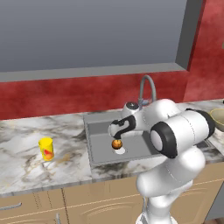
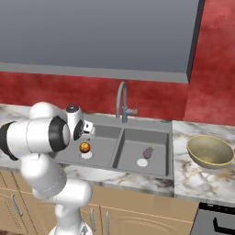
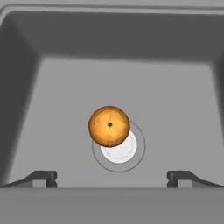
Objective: Remove the eggplant and orange from the sink. Then move the bowl and cup from the counter to the sink for washing.
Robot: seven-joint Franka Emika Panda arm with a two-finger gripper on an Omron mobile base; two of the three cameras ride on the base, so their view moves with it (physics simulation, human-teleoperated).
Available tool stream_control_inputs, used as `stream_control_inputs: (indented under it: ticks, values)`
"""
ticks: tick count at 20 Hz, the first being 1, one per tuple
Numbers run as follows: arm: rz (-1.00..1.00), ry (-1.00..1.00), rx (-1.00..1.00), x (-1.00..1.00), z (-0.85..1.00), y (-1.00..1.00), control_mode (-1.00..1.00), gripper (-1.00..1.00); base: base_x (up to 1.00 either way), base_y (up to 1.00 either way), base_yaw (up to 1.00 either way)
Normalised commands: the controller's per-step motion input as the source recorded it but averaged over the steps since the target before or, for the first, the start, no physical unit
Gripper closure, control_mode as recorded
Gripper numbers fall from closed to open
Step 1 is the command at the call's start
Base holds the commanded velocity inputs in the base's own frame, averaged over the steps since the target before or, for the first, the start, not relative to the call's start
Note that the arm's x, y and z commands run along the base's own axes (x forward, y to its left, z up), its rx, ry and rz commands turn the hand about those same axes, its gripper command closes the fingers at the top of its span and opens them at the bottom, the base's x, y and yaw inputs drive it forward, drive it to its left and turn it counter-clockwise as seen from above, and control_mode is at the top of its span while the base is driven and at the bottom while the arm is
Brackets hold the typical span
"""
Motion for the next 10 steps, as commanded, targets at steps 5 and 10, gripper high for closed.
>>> stream_control_inputs:
  ticks: [5,10]
  values:
    - [0.0,0.0,0.0,0.09,-0.15,0.05,-1.0,-1.0,0.0,0.0,0.0]
    - [0.0,0.0,0.0,0.07,-0.14,0.03,-1.0,-1.0,0.0,0.0,0.0]
